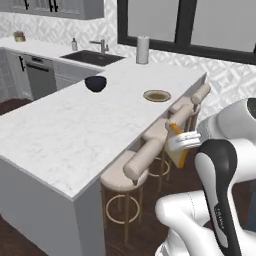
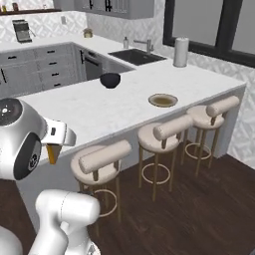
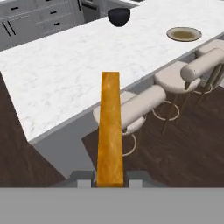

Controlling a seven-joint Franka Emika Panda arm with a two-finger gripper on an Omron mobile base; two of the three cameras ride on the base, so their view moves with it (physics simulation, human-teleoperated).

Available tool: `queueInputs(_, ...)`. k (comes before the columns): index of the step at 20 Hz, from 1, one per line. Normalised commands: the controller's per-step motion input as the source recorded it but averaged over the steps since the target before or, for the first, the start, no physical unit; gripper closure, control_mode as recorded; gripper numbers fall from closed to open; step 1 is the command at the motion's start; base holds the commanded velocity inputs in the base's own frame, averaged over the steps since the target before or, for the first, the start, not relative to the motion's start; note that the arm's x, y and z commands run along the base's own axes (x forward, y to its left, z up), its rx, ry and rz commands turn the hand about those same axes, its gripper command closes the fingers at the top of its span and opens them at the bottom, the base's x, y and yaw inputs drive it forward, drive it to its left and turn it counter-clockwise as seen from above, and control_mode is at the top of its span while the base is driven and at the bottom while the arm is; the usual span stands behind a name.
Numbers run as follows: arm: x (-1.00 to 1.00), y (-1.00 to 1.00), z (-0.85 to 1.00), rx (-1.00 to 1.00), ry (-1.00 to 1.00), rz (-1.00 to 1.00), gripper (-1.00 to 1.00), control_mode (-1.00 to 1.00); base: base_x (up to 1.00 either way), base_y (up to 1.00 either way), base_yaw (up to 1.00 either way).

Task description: Start the toaster. Once the lever pops up, take the bread to the plate on the dining counter.

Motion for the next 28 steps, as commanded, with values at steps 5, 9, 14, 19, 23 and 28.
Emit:
queueInputs(5,0.00,0.00,0.00,0.00,0.00,0.00,1.00,1.00,0.25,-1.00,0.39)
queueInputs(9,0.00,0.00,0.00,0.00,0.00,0.00,1.00,1.00,0.34,-1.00,0.40)
queueInputs(14,0.00,0.00,0.00,0.00,0.00,0.00,1.00,1.00,0.62,-1.00,0.40)
queueInputs(19,0.00,0.00,0.00,0.00,0.00,0.00,1.00,1.00,0.44,-1.00,0.39)
queueInputs(23,0.00,0.00,0.00,0.00,0.00,0.00,1.00,1.00,0.26,-1.00,0.35)
queueInputs(28,0.00,0.00,0.00,0.00,0.00,0.00,1.00,1.00,0.36,-1.00,0.36)
